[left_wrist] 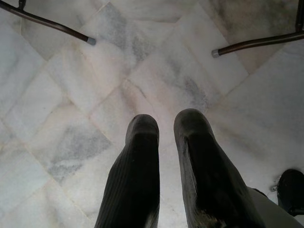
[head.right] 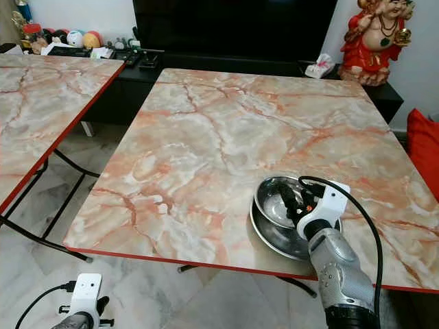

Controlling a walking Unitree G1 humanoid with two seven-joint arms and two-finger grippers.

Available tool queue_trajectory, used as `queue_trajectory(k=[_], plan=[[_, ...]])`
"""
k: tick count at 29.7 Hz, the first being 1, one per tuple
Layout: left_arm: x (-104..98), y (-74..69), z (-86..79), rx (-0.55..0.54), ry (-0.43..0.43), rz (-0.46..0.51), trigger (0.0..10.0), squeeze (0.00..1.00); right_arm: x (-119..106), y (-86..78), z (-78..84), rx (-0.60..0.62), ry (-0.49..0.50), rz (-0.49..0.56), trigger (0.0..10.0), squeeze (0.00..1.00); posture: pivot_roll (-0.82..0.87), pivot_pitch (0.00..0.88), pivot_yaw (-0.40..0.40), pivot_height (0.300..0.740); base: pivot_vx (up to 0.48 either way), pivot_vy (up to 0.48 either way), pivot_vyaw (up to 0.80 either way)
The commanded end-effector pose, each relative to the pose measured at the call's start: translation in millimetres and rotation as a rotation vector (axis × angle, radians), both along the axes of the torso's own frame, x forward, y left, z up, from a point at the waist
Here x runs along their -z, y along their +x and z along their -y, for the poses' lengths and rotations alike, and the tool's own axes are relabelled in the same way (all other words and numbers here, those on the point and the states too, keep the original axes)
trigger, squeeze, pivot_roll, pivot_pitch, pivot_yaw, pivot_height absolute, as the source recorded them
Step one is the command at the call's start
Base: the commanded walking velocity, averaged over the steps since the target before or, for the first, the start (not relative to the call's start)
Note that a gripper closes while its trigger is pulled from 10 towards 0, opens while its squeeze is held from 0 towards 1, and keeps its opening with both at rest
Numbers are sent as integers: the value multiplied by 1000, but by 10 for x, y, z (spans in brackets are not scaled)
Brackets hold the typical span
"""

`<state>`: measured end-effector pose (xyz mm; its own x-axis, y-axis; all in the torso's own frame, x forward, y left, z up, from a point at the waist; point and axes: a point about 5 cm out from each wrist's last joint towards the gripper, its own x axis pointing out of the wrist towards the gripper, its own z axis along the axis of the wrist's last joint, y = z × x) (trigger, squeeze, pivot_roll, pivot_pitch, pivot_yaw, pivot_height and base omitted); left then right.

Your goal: Setting the table

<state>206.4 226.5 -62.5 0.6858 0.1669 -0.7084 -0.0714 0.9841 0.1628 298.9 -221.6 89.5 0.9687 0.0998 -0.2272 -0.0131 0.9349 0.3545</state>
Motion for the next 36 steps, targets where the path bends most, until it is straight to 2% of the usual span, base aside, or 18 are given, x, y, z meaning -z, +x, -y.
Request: queue_trajectory(k=[1, 10, 36], plan=[[14, -18, -6, -7, -9, -19, 10000, 0, -1, 20, 22, 2, -18, -18, 10000, 0, 42, 0, -35, 740, 0, 0, 0], [13, -8, 11, -5, -8, -17, 10000, 0, 54, -4, 46, 12, -28, -55, 10000, 0, 41, 0, -35, 740, 0, 0, 0], [17, -17, 4, -9, -10, -19, 10000, 0, -70, 34, 175, 43, -63, -27, 10000, 0, 40, 0, -37, 740, 0, 0, 0]])
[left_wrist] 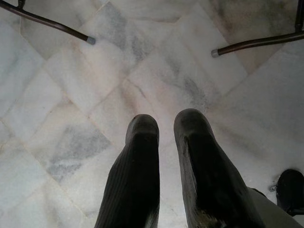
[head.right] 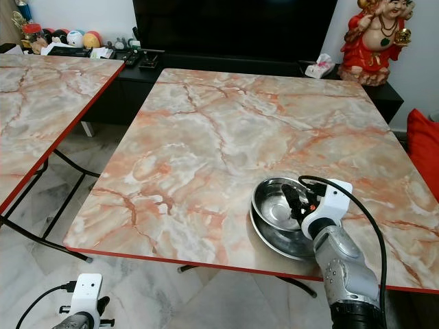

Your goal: Setting the table

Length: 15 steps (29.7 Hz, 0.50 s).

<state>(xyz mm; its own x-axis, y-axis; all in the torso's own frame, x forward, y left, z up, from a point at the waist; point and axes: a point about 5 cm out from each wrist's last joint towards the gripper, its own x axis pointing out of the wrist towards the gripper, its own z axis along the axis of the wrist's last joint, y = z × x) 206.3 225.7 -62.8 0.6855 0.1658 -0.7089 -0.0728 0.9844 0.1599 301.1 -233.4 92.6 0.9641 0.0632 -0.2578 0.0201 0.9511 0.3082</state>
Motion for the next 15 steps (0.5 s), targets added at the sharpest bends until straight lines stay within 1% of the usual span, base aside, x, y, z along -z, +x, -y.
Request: queue_trajectory(k=[1, 2, 4, 7, 11, 15], plan=[[15, -16, -2, -8, -8, -19, 10000, 0, -37, 8, 68, 15, -28, -10, 10000, 0, 40, 0, -38, 740, 0, 0, 0], [16, -18, 0, -8, -8, -19, 10000, 0, -27, 3, 87, 7, -72, -31, 10000, 0, 38, 0, -37, 740, 0, 0, 0], [18, -21, 2, -8, -8, -20, 10000, 0, -14, -2, 108, -4, -125, -53, 10000, 0, 38, 0, -37, 740, 0, 0, 0], [21, -27, 3, -8, -9, -21, 10000, 0, -64, 26, 118, -12, -136, -39, 10000, 0, 38, 0, -38, 740, 0, 0, 0], [24, -31, 3, -9, -9, -22, 10000, 0, -111, 48, 119, -30, -181, -37, 10000, 0, 37, 0, -39, 740, 0, 0, 0], [24, -30, 4, -10, -10, -23, 10000, 0, -138, 60, 118, -34, -188, -32, 10000, 0, 39, 0, -39, 740, 0, 0, 0]])
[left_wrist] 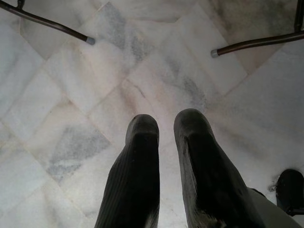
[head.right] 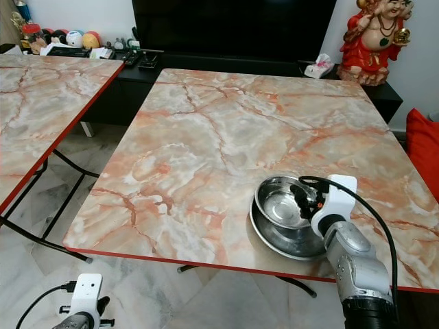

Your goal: Setting the table

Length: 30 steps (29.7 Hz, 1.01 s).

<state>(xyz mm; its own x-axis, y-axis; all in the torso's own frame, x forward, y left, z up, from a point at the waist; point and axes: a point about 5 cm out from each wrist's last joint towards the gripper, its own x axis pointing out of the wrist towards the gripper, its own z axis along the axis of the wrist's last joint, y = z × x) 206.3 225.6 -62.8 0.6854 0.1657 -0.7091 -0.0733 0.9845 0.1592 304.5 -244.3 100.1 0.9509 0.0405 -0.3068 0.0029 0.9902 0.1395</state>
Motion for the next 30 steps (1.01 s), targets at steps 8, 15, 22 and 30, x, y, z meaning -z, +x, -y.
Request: queue_trajectory(k=[8, 15, 22, 30], plan=[[24, -27, 7, -11, -13, -25, 10000, 0, -25, 3, 25, -31, -57, -45, 10000, 0, 37, 0, -39, 740, 0, 0, 0], [23, -28, 0, -11, -12, -25, 10000, 0, -23, 2, 17, -38, -58, -47, 10000, 0, 37, 0, -39, 740, 0, 0, 0], [20, -24, -4, -11, -12, -23, 10000, 0, -32, 1, 19, -42, -71, -55, 10000, 0, 37, 0, -38, 740, 0, 0, 0], [26, -33, 5, -11, -14, -24, 10000, 0, -58, 1, 65, -36, -97, -56, 10000, 0, 38, 0, -39, 740, 0, 0, 0]])
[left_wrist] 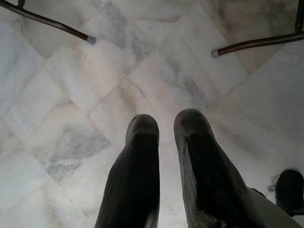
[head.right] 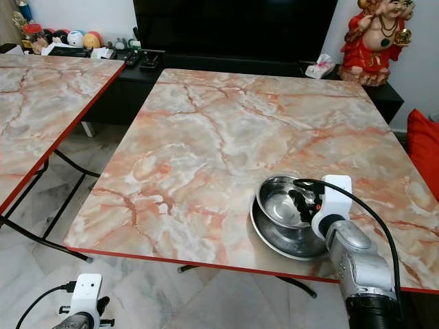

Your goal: Setting the table

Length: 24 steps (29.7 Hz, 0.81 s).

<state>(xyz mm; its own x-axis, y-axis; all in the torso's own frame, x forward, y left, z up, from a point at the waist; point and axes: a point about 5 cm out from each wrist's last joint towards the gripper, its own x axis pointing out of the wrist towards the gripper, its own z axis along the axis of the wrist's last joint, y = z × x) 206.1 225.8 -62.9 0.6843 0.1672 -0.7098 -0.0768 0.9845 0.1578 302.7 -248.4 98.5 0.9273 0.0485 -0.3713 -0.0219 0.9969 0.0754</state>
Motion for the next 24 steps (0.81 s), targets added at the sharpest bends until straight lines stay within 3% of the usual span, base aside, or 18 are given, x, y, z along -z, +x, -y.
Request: queue_trajectory(k=[1, 20, 22, 24], plan=[[26, -32, 8, -8, -12, -23, 10000, 0, -79, 21, 26, -5, -34, 10, 10000, 0, 38, 0, -39, 740, 0, 0, 0], [28, -37, -3, -11, -12, -30, 10000, 0, -150, 33, 27, 7, -48, 41, 10000, 0, 36, 0, -38, 740, 0, 0, 0], [28, -38, -4, -11, -11, -30, 10000, 0, -198, 48, 29, 28, -36, 98, 10000, 0, 38, 0, -38, 740, 0, 0, 0], [27, -38, -8, -11, -10, -29, 10000, 0, -356, 79, 36, 93, 10, 267, 10000, 0, 36, 0, -39, 740, 0, 0, 0]])
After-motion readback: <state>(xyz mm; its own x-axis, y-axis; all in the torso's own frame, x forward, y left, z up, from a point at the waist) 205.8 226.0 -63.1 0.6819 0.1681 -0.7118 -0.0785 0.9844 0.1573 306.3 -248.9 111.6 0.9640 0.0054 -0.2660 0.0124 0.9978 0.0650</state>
